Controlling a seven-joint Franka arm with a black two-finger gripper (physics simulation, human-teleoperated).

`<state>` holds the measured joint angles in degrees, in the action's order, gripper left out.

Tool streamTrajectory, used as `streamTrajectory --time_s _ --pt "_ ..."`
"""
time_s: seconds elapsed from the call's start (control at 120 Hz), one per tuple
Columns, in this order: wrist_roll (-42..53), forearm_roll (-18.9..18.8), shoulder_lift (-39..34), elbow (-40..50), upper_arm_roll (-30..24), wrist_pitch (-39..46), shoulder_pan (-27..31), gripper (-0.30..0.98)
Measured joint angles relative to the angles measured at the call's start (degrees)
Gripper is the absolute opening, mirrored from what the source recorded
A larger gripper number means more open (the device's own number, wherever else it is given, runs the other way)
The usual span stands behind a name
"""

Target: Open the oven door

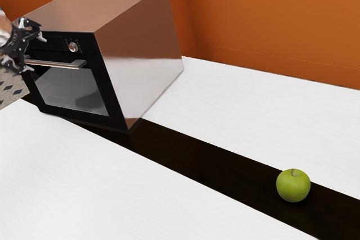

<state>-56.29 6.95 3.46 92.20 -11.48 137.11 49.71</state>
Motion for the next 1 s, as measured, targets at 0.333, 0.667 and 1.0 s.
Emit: streamTrajectory --time_s 0.333,0.667,1.0 --pt "-2.72 6.7 -2.14 5.61 -0.12 2.16 -0.34 0.68" --pt "-6.77 8.48 1.55 3.71 -0.03 2.85 0.69 0.68" --pt "-8.91 7.86 3.59 3.72 -0.03 3.26 0.5 0.68"
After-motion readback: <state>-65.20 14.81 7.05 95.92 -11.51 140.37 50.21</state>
